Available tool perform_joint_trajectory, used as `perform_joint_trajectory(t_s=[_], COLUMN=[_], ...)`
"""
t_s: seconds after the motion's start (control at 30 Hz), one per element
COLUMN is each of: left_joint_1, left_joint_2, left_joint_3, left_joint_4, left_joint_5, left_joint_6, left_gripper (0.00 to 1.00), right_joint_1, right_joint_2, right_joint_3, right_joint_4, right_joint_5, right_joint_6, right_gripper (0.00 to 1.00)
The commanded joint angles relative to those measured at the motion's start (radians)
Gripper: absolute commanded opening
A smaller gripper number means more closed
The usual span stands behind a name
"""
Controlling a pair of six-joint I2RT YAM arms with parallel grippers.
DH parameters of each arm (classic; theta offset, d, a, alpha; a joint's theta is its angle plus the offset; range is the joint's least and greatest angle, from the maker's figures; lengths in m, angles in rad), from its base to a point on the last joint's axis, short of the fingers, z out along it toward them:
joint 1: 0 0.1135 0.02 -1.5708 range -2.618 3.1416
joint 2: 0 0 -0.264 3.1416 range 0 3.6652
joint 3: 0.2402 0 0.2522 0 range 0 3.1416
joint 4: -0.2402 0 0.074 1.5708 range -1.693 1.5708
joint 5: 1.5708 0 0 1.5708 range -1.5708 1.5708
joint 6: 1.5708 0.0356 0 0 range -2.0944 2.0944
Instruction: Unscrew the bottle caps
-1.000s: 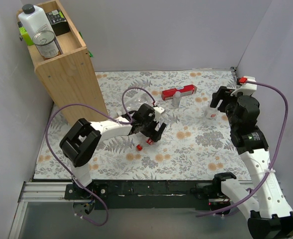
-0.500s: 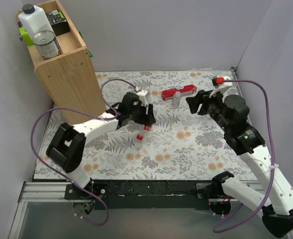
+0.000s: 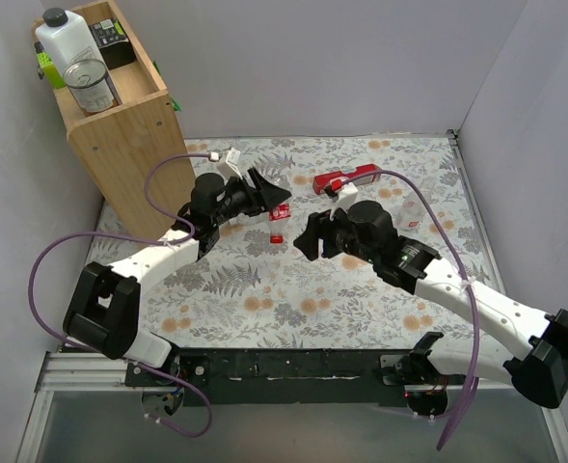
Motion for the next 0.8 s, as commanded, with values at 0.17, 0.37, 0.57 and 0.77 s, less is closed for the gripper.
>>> perform_joint_trajectory(t_s=[0.17, 0.37, 0.57, 0.77], left_joint_1=[0.02, 0.025, 0.025, 0.025], left_joint_2=[-0.076, -0.089, -0.094, -0.097], left_joint_3=[-0.094, -0.128, -0.156, -0.167], left_joint_4=[0.212, 0.235, 0.266, 0.274], left_joint_5=[0.055, 0.066, 0.077, 0.081], left_joint_6=[-0.205, -0.226, -0.249, -0.254], left_gripper=[0.53, 0.53, 0.53, 0.53], right_joint_1=[0.021, 0.025, 0.025, 0.025], right_joint_2=[0.102, 0.174, 0.235, 0.266], right_joint_3=[-0.021, 0.0, 0.039, 0.071], right_joint_4=[0.218, 0.247, 0.256, 0.259], right_joint_5=[-0.119, -0.154, -0.176, -0.188], right_joint_6=[0.098, 0.104, 0.092, 0.072], right_gripper=[0.71, 0.7, 0.7, 0.69])
